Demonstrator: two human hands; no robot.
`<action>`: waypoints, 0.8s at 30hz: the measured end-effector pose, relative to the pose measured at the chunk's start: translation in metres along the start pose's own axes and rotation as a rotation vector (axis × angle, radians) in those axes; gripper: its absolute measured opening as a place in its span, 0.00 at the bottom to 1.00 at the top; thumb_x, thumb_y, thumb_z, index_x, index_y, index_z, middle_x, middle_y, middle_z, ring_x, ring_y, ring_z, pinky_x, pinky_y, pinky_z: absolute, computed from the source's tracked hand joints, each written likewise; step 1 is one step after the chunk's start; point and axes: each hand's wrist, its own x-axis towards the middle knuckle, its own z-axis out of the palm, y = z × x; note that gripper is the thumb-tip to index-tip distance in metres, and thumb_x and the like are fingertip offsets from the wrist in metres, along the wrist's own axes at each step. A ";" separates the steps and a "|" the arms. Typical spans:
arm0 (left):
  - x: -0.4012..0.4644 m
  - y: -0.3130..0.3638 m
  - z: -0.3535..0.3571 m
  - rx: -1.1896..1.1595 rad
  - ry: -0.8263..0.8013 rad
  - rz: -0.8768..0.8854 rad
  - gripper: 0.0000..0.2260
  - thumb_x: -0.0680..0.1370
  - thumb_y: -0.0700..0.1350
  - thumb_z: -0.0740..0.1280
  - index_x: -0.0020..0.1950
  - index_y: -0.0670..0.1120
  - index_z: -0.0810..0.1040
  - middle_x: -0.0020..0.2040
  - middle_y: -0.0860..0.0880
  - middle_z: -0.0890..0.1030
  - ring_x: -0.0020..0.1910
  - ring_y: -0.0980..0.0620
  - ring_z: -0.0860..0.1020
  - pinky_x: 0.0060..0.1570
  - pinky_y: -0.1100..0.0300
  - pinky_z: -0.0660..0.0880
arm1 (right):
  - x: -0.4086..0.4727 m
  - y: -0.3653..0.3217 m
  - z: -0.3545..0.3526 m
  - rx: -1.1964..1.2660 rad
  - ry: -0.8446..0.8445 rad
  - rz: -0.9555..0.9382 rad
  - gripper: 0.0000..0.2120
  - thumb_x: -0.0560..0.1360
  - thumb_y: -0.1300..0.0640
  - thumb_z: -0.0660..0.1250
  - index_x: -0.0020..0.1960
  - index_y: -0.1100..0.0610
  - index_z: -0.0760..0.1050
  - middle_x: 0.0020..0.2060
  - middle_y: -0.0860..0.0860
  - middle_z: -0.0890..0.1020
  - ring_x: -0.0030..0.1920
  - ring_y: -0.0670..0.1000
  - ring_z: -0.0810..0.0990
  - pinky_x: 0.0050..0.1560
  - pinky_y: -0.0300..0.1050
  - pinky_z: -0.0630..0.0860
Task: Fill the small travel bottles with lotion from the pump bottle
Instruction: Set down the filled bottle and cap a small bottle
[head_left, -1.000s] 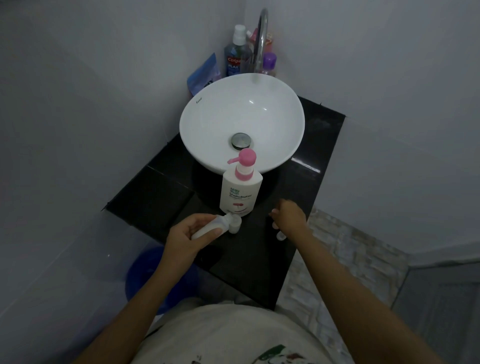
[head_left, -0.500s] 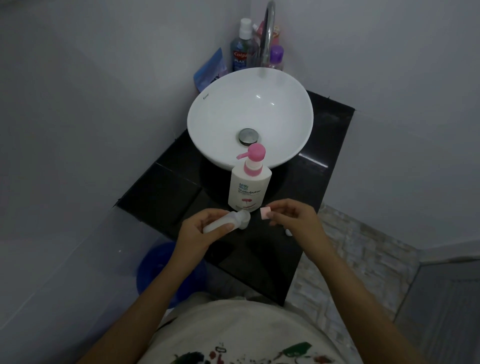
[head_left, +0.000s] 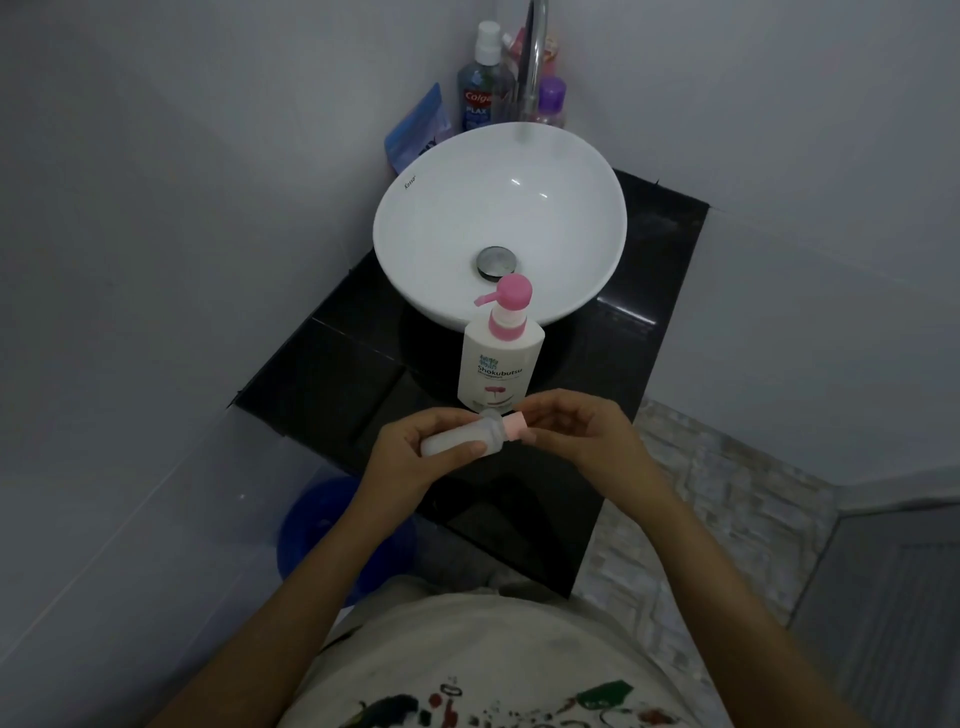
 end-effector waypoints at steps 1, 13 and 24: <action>0.000 0.001 0.000 -0.011 -0.005 -0.004 0.12 0.71 0.39 0.72 0.55 0.44 0.81 0.53 0.48 0.83 0.54 0.54 0.80 0.51 0.61 0.79 | 0.001 -0.001 0.000 -0.016 -0.009 0.002 0.10 0.71 0.65 0.69 0.52 0.59 0.79 0.45 0.54 0.83 0.43 0.47 0.82 0.46 0.34 0.78; 0.000 0.008 0.003 -0.088 -0.020 -0.005 0.13 0.68 0.42 0.73 0.52 0.46 0.83 0.52 0.47 0.84 0.54 0.51 0.81 0.52 0.59 0.79 | -0.002 -0.003 0.001 -0.064 -0.021 0.013 0.04 0.73 0.57 0.69 0.48 0.54 0.78 0.40 0.53 0.83 0.36 0.49 0.81 0.41 0.39 0.80; 0.002 0.013 0.004 -0.098 -0.034 0.005 0.12 0.70 0.38 0.72 0.53 0.44 0.82 0.51 0.48 0.83 0.53 0.53 0.81 0.47 0.64 0.78 | -0.005 -0.013 -0.002 -0.058 -0.012 0.013 0.05 0.74 0.60 0.67 0.50 0.59 0.78 0.39 0.55 0.82 0.31 0.43 0.78 0.31 0.28 0.72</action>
